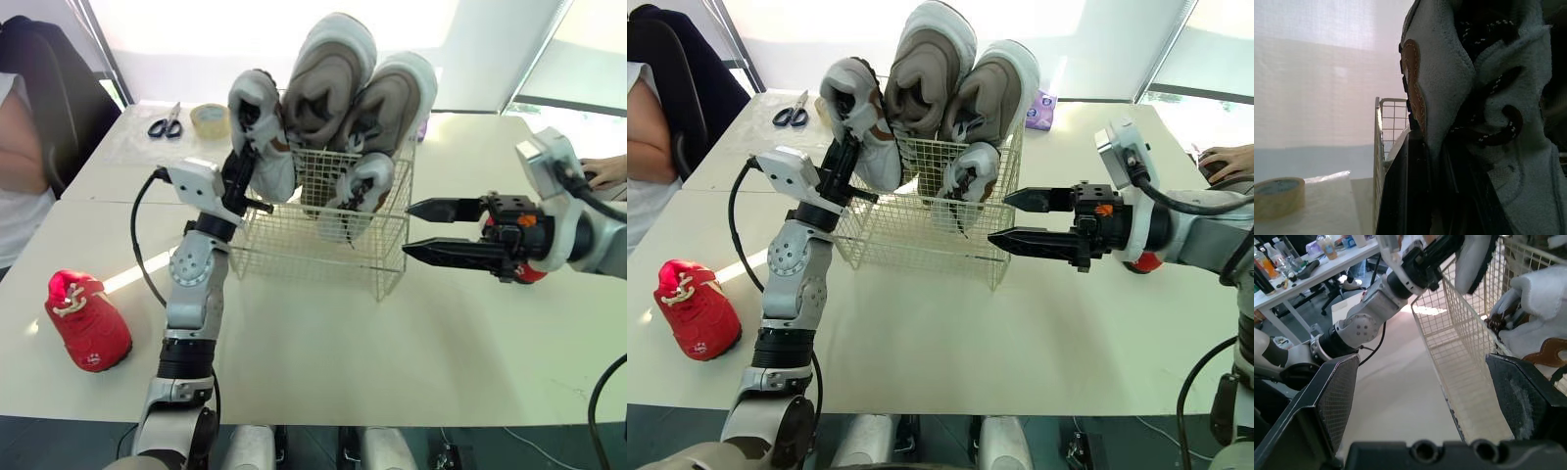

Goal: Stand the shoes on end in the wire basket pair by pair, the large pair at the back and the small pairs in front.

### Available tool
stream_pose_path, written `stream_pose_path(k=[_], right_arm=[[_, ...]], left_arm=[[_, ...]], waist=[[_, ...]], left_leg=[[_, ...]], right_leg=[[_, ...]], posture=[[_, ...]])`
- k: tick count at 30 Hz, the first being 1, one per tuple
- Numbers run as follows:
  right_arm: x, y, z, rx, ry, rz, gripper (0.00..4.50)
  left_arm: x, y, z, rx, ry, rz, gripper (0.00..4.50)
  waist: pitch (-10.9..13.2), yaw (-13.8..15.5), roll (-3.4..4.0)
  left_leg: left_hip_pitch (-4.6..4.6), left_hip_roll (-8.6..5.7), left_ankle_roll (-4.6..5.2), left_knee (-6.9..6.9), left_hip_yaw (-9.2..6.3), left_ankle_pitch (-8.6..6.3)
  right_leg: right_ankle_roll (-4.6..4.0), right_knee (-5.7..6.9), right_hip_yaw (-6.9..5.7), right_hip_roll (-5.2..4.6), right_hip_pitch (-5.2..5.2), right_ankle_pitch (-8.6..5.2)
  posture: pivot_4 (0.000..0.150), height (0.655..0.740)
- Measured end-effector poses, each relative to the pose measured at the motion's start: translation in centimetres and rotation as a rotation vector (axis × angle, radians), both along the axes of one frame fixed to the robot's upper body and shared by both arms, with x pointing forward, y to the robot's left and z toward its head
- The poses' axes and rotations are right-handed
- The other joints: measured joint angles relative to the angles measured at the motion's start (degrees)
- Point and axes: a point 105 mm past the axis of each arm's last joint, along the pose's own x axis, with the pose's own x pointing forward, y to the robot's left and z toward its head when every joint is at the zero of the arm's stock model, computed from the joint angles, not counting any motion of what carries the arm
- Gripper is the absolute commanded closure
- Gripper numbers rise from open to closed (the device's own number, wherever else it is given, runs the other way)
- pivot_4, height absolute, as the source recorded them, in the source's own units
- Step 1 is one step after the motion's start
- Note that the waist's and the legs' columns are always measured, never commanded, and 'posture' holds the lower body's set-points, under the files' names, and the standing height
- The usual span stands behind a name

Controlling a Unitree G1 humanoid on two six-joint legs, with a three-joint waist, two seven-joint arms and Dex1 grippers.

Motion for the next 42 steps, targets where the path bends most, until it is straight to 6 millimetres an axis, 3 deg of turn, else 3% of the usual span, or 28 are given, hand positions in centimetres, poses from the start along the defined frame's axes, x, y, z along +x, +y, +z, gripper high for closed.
stream_pose_path(k=[10,15,18,22,32,42], right_arm=[[0.3,0.5,-0.2,0.025,0.001,-0.007,0.0],[0.4,0.5,-0.3,0.036,-0.002,-0.007,0.0],[0.4,0.5,-0.6,0.051,0.002,-0.009,0.0],[0.3,0.8,-1.1,0.072,0.006,0.0,0.0],[0.5,1.0,-1.7,0.093,0.014,0.008,0.0],[1.0,1.4,-2.7,0.111,0.046,0.034,0.0]], left_arm=[[0.0,-0.7,0.1,0.069,-0.046,0.069,4.46],[-0.8,-0.7,-1.1,0.067,-0.02,0.062,4.46],[-1.4,-0.7,-1.9,0.072,0.002,0.048,3.42],[-1.9,-0.7,-2.4,0.051,0.052,0.014,1.44],[-4.4,0.7,-3.4,0.069,0.275,-0.104,1.44],[-5.8,2.9,-1.1,0.257,0.321,-0.172,1.44]], waist=[[-0.04,1.23,-0.01],[-0.09,1.2,0.03],[-0.23,1.18,0.12],[-0.45,1.15,0.38],[-0.47,0.46,0.44],[-0.44,0.35,0.46]], left_leg=[[-0.02,0.0,0.03,0.01,-0.01,-0.01],[0.01,-0.01,0.05,0.01,0.0,-0.02],[0.03,0.0,0.05,0.01,0.0,-0.02],[0.03,0.0,0.05,0.01,0.0,-0.02],[0.01,0.07,0.05,-0.01,-0.01,-0.02],[-0.12,0.05,0.04,-0.01,0.0,-0.02]], right_leg=[[-0.01,-0.01,-0.02,-0.05,-0.02,0.0],[-0.01,-0.01,-0.03,-0.16,0.01,0.0],[-0.01,-0.01,-0.03,-0.16,0.01,0.0],[-0.01,-0.01,-0.03,-0.15,0.02,-0.01],[-0.03,-0.01,0.0,0.0,-0.04,-0.02],[-0.04,-0.06,0.0,0.05,-0.16,-0.03]], posture=[[0.15,0.74],[0.15,0.74],[0.15,0.74],[0.15,0.74],[0.15,0.74],[0.15,0.74]])
